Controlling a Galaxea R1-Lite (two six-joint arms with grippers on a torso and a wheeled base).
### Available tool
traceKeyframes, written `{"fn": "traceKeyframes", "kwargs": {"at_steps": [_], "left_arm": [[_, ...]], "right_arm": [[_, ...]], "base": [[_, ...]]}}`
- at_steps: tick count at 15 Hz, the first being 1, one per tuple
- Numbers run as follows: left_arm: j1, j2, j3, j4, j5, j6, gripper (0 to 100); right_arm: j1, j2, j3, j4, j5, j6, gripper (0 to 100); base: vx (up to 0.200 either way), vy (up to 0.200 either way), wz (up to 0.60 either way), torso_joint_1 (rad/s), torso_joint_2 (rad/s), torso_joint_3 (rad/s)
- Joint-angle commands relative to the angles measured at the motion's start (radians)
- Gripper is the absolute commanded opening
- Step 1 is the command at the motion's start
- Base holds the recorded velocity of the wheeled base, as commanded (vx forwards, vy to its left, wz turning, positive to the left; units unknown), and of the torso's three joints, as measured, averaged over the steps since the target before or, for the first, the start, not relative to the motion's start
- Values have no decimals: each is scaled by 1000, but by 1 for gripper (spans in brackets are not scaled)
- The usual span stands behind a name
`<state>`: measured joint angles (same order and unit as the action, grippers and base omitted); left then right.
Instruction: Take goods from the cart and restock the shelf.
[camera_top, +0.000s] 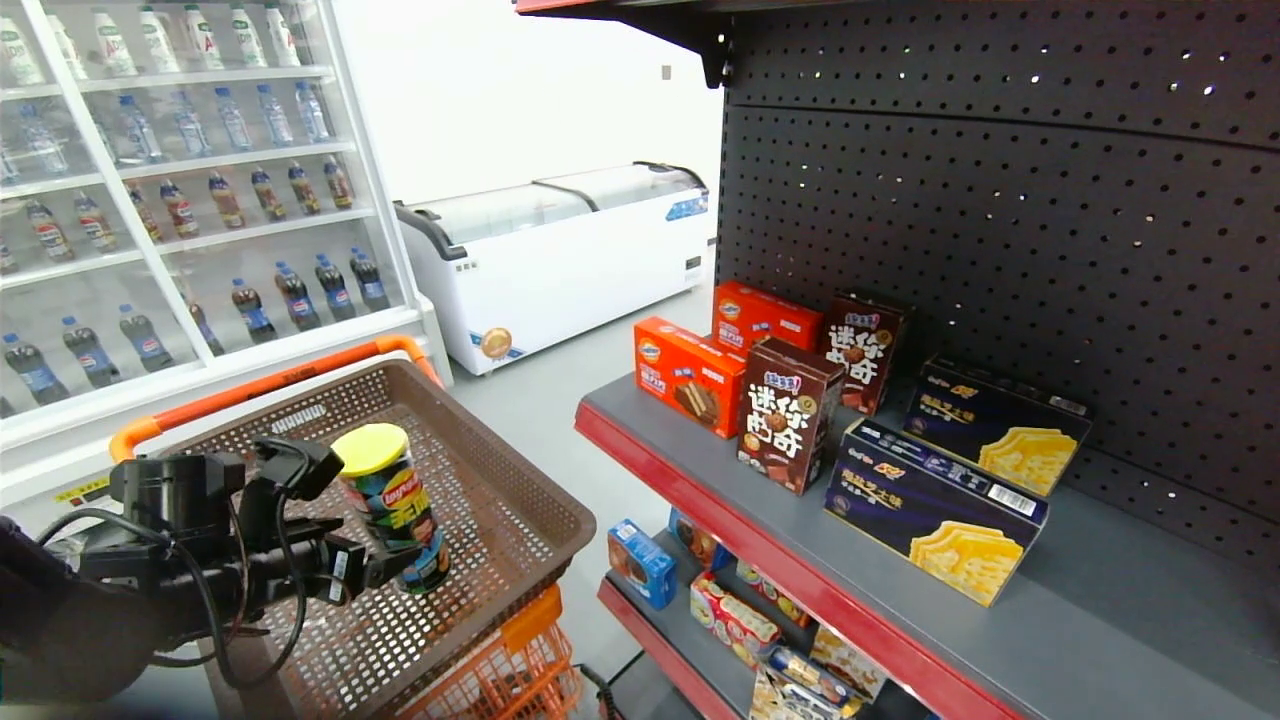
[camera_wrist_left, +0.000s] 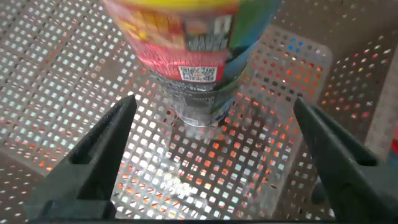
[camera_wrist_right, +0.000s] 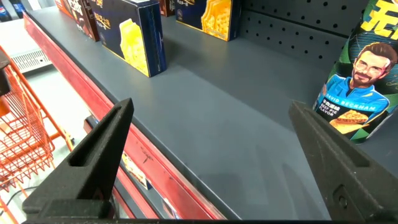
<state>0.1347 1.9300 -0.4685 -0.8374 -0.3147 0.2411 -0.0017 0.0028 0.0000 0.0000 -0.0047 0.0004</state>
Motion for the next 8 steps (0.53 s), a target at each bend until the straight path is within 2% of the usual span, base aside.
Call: {"fn": "traceKeyframes", "kwargs": {"at_steps": [1, 3, 6, 8], "left_arm": [[-1, 55, 5, -29, 0, 1, 100], [-1, 72, -1, -52, 0, 11, 100], [-1, 103, -30, -54, 0, 63, 100], [-3, 122, -53, -55, 0, 70, 100]], "right_arm": [[0, 0, 0, 0, 0, 0, 100], [0, 0, 0, 0, 0, 0, 100], [0, 0, 0, 0, 0, 0, 100], [0, 0, 0, 0, 0, 0, 100]], "base": [[0, 0, 0, 0, 0, 0], [0, 0, 0, 0, 0, 0], [0, 0, 0, 0, 0, 0], [0, 0, 0, 0, 0, 0]]}}
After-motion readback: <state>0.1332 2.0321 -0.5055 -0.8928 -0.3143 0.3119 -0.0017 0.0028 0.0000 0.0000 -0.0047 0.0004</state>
